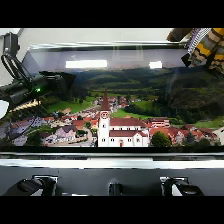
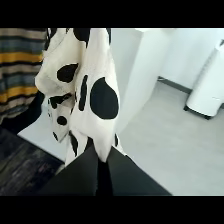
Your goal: Fold the clothes and pants, and hang the long-sleeved shirts on hangers.
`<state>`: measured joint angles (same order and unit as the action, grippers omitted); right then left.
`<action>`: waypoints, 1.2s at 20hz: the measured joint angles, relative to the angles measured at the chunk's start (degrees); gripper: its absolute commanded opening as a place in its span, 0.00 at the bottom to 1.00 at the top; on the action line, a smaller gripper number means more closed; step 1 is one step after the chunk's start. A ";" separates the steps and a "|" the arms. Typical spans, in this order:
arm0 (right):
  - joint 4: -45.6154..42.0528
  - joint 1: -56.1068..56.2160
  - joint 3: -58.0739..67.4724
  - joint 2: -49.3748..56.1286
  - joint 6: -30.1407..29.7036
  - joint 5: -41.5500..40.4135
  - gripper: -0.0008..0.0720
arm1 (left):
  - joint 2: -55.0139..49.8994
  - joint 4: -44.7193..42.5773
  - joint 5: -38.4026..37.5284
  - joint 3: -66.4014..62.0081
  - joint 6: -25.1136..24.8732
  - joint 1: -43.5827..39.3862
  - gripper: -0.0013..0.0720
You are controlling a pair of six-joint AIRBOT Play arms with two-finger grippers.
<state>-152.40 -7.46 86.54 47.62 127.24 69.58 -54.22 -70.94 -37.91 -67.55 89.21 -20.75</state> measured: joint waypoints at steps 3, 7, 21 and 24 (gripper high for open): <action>0.72 -6.93 0.15 2.01 3.78 -5.51 0.03 | 0.00 0.00 -0.07 0.00 0.04 0.00 0.86; 2.32 -16.35 0.24 2.91 7.06 -11.65 0.03 | -0.07 0.00 -0.26 0.00 0.04 0.00 0.86; 1.95 -27.26 5.49 4.13 10.05 -26.88 0.03 | -0.24 0.00 -0.22 0.00 0.02 -0.02 0.85; -0.20 -27.34 9.22 5.70 10.08 -26.91 0.03 | -0.35 -0.02 -0.20 0.09 0.02 -0.02 0.85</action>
<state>-152.59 -34.81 95.77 53.32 137.32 42.68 -54.57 -70.96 -38.11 -67.46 89.23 -20.78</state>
